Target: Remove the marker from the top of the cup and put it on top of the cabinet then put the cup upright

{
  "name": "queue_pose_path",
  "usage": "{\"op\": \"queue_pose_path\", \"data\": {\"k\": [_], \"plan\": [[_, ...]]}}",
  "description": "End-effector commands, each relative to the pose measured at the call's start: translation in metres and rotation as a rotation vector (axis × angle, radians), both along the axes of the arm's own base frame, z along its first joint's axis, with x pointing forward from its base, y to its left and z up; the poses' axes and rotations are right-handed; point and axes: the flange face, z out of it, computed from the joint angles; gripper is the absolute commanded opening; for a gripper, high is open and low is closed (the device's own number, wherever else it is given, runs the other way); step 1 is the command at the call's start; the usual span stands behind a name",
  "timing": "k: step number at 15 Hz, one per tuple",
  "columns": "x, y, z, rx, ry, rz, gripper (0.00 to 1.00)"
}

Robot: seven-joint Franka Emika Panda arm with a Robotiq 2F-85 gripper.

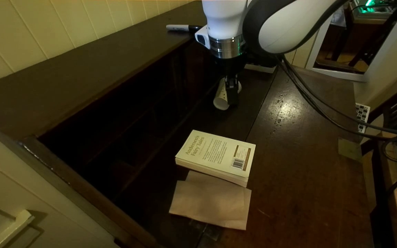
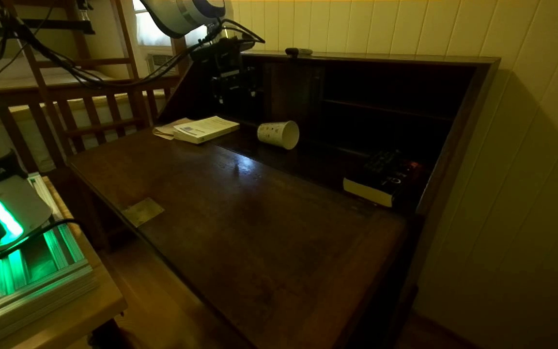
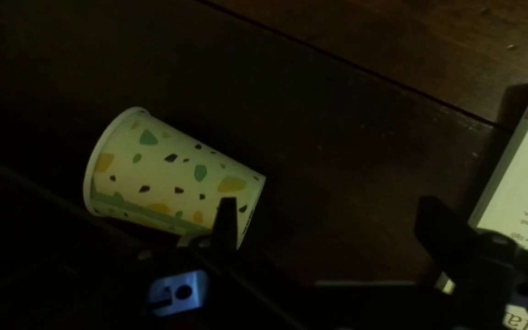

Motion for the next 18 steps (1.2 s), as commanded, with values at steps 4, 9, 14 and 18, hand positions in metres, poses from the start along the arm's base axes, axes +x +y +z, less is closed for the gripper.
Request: {"op": "queue_pose_path", "data": {"k": [4,9,14,18], "plan": [[-0.012,-0.019,0.010,-0.026,-0.077,-0.144,1.00],[-0.033,-0.060,0.019,0.044,-0.193,-0.281,1.00],[-0.056,-0.107,0.019,0.099,-0.299,-0.334,1.00],[-0.064,-0.136,0.017,0.175,-0.371,-0.339,1.00]]}}
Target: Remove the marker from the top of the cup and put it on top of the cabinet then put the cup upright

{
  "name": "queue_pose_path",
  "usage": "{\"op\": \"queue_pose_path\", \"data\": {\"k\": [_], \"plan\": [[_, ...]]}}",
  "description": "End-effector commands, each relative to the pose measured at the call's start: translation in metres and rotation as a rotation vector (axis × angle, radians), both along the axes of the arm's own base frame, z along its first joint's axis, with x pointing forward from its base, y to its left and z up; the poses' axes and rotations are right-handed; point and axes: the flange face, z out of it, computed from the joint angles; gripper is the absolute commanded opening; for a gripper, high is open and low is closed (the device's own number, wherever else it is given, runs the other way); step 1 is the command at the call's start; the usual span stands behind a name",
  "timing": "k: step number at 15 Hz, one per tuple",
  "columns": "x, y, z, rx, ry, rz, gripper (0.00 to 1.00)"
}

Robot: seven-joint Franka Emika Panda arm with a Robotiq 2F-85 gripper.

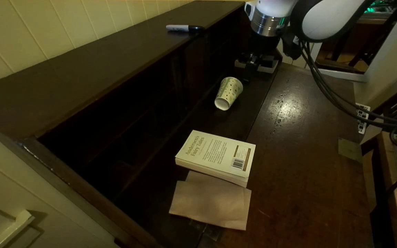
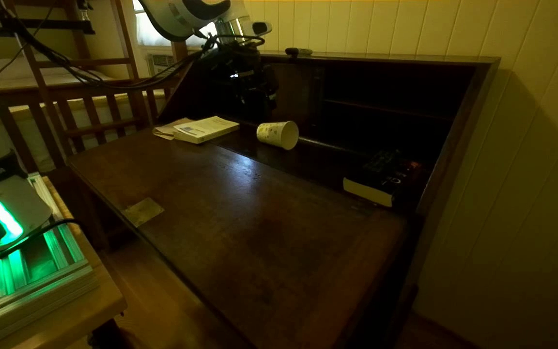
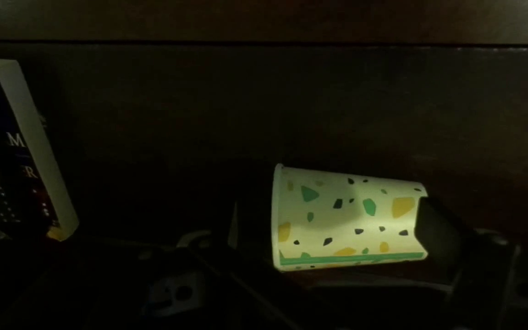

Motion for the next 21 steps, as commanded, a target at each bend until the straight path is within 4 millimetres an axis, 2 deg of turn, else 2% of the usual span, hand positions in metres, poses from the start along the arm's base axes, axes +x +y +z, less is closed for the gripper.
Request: {"op": "queue_pose_path", "data": {"k": [1,6,7,13,15,21], "plan": [[-0.011,-0.016,0.003,0.070,-0.087,0.030,1.00],[-0.002,-0.032,0.003,0.149,-0.088,0.045,1.00],[-0.006,-0.025,0.002,0.130,-0.097,0.044,1.00],[-0.005,-0.029,0.002,0.134,-0.096,0.039,1.00],[-0.002,-0.041,0.002,0.154,-0.091,-0.008,1.00],[0.002,-0.055,0.006,0.273,-0.149,0.005,1.00]]}}
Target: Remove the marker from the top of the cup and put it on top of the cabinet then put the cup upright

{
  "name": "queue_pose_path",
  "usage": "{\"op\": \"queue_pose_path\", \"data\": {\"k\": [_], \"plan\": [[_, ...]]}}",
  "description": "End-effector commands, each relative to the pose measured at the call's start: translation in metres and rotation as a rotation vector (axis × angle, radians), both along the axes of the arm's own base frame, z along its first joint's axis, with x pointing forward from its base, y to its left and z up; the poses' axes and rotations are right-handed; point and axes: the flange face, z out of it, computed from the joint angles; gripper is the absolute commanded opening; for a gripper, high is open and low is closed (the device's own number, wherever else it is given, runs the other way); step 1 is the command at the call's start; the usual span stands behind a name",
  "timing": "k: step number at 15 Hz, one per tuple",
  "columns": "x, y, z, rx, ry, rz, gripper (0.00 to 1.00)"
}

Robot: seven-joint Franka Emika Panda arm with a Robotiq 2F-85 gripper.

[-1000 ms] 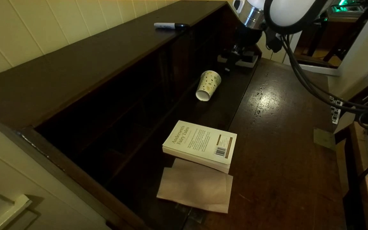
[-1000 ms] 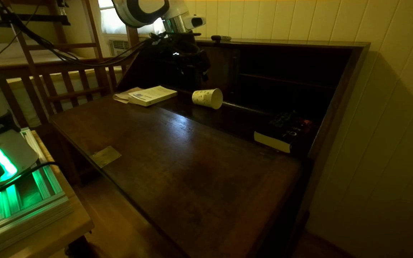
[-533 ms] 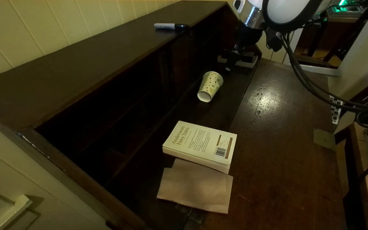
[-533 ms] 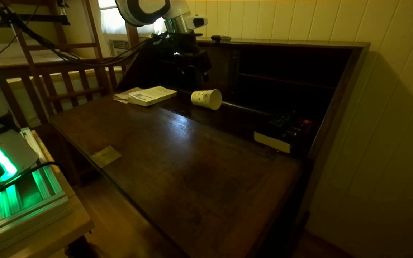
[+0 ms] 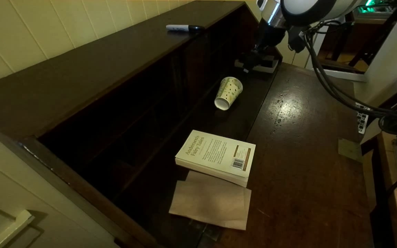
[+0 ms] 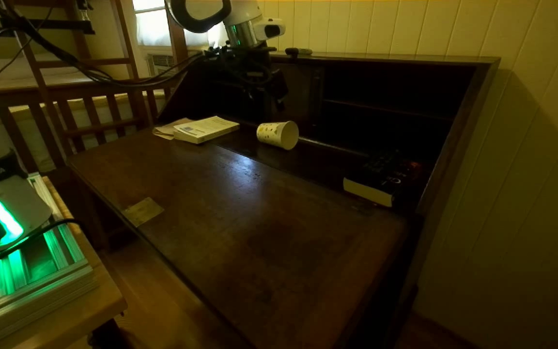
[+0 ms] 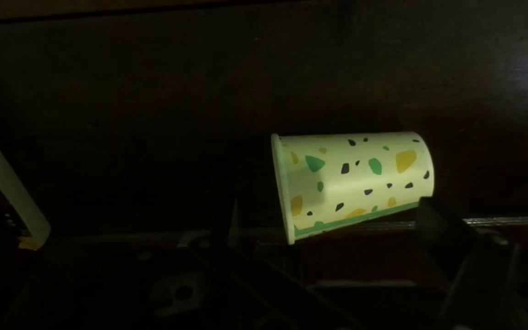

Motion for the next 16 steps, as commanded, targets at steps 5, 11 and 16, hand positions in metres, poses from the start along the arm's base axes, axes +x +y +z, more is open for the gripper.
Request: {"op": "queue_pose_path", "data": {"k": [5,11,16], "plan": [[0.018,-0.028,-0.003,0.138,-0.042,0.052,1.00],[0.030,-0.049,-0.023,0.192,-0.025,0.101,1.00],[0.044,-0.052,-0.038,0.246,-0.053,0.124,1.00]]}}
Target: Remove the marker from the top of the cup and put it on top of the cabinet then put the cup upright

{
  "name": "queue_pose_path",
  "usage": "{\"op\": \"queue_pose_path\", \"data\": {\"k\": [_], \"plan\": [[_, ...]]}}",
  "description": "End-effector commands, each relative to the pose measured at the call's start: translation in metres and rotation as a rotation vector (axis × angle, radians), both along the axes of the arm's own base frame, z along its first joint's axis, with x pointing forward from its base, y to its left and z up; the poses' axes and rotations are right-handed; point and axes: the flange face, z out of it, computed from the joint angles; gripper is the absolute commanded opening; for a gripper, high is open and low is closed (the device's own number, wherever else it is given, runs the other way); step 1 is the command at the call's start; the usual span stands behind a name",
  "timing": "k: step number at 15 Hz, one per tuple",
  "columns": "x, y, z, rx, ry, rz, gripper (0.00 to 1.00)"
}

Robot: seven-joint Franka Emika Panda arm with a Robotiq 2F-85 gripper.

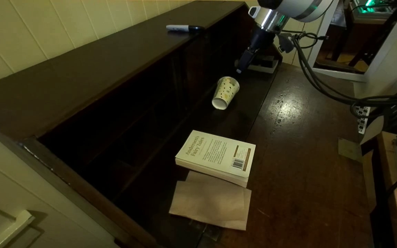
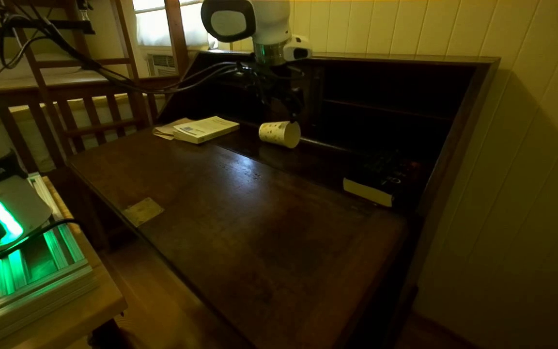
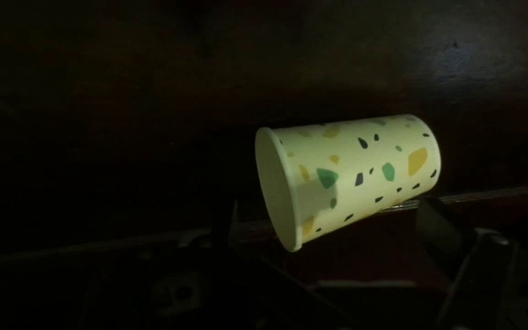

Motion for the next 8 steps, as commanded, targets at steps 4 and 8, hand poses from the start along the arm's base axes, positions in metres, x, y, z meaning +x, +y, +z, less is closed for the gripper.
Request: {"op": "queue_pose_path", "data": {"k": [4,8], "plan": [[0.022,-0.004,-0.017,0.116,-0.042,0.043,1.00],[0.028,-0.005,-0.030,0.171,-0.014,0.068,0.68]]}}
